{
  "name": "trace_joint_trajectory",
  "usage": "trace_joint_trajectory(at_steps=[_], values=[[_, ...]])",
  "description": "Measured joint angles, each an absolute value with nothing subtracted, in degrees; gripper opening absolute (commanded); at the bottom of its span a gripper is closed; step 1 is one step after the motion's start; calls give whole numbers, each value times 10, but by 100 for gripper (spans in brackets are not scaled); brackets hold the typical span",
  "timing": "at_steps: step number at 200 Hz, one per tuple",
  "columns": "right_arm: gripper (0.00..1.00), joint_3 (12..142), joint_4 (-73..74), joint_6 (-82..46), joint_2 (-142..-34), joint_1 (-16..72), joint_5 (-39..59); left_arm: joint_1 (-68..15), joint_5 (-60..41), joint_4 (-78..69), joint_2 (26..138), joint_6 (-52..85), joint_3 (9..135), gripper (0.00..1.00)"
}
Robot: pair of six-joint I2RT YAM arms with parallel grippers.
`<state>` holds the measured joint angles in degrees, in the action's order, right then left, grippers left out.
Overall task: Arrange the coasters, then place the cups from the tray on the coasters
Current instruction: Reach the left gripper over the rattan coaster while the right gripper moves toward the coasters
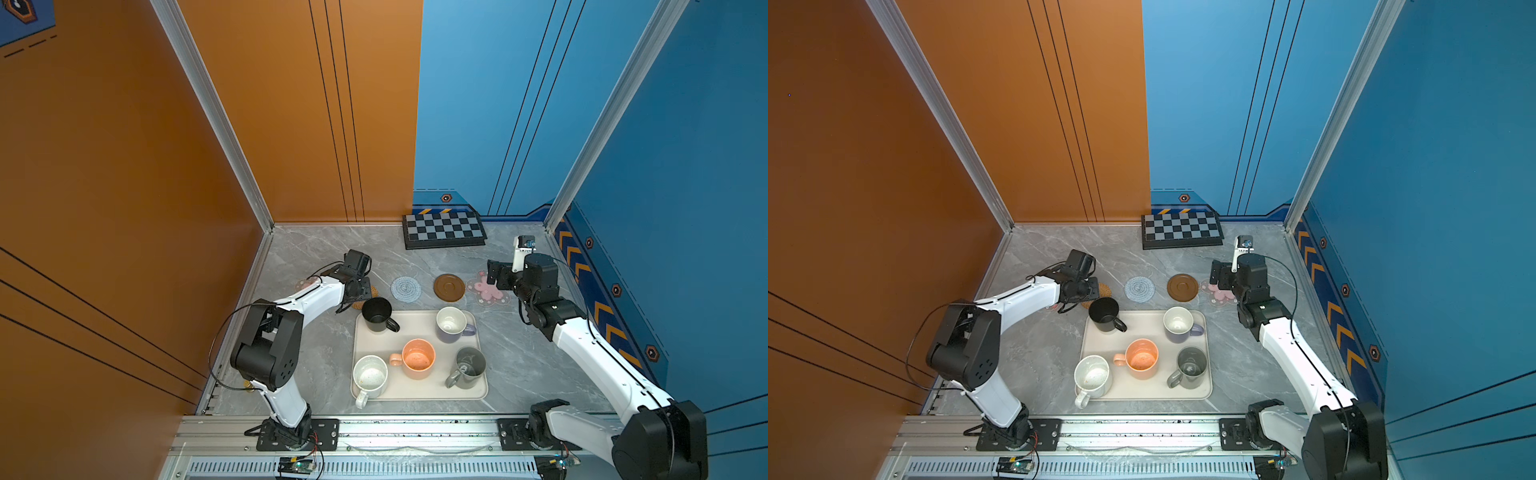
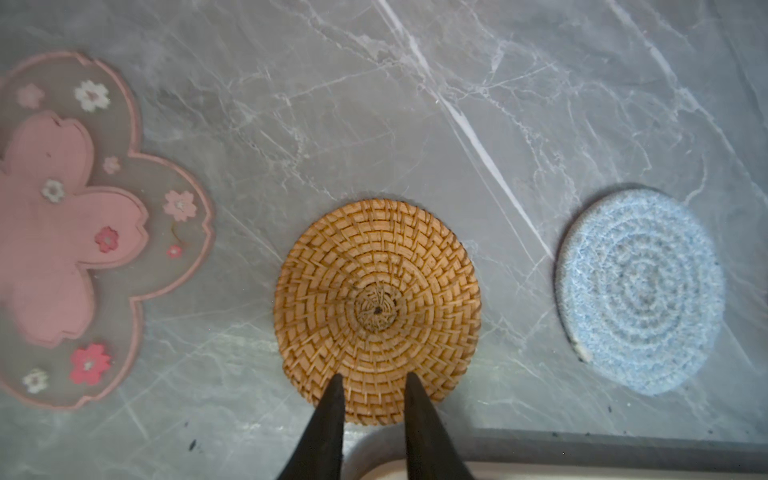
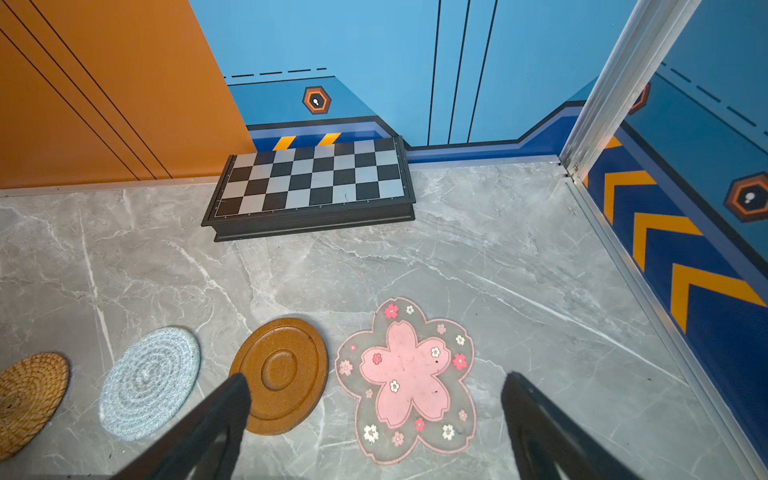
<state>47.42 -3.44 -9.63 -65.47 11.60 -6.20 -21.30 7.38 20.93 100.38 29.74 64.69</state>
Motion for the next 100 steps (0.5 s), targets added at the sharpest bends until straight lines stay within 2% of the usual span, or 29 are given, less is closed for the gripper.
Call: trace_joint_trajectory(at_steps=[11,100], values=[[96,474,-43,-102,-655,116,-62,-215,68,210,1021,299,656,16],[96,475,-68,-114,-656,144,-74,-214,53,208,1059,338,690,13]])
